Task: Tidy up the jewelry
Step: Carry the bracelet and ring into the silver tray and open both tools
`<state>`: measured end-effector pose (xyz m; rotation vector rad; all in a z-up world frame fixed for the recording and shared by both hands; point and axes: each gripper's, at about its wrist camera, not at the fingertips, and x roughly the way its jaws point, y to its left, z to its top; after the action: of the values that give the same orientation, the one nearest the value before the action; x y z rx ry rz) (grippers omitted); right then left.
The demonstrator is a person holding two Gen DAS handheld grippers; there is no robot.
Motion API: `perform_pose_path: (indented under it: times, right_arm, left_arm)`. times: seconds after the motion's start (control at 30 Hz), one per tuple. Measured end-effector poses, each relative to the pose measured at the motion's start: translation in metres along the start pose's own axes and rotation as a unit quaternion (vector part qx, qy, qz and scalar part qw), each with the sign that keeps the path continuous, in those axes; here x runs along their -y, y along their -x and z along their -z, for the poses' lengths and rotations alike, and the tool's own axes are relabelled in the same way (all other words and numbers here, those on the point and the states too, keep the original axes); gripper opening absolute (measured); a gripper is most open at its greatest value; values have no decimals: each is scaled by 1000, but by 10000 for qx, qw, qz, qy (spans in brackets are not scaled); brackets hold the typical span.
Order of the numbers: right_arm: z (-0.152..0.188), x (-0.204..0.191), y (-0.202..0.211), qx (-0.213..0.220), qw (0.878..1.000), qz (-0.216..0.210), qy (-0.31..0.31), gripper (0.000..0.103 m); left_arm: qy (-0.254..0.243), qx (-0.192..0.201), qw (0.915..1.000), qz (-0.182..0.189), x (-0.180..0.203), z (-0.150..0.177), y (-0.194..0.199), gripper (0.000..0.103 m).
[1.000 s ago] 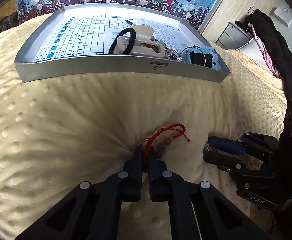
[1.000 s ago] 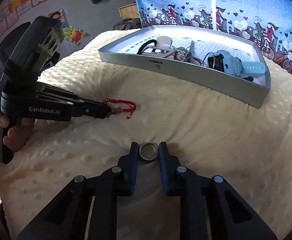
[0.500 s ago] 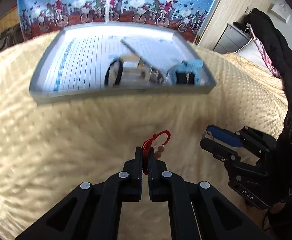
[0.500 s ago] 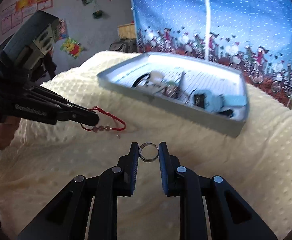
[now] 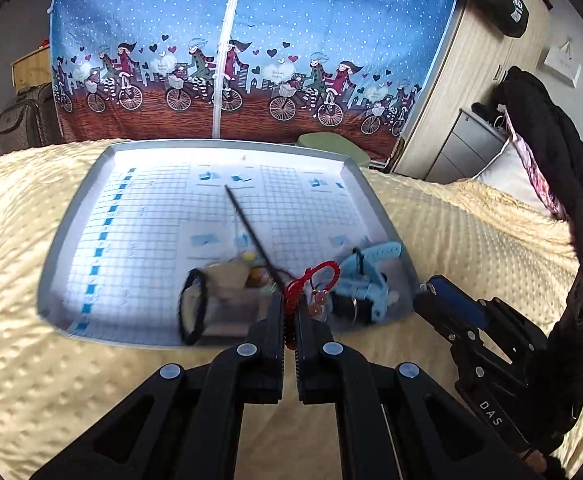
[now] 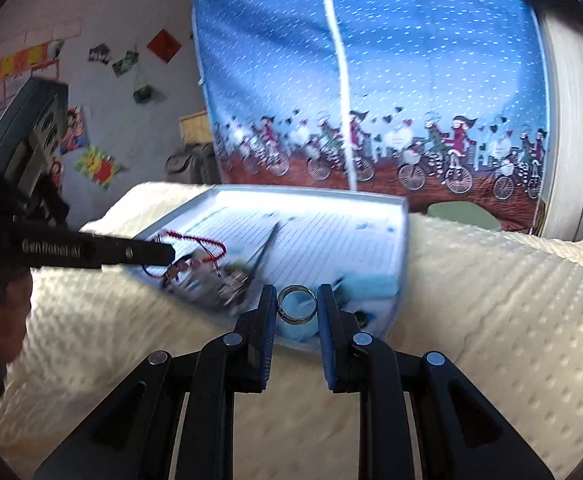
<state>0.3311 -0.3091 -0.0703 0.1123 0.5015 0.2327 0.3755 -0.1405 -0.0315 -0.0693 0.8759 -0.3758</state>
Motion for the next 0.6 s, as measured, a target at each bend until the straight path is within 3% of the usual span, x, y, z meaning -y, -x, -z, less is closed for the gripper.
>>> perform_pose_path:
  times: [0.23,0.6]
  right_arm:
    - [9,21,-31,-351,9984,-21,-452,18]
    - [18,22,-38,-573,9974,39,-427,18]
  left_arm:
    - [-63,-193,9998,-35,14,-4,-38,5]
    - [285,-164,9994,-103,9,9,-49,5]
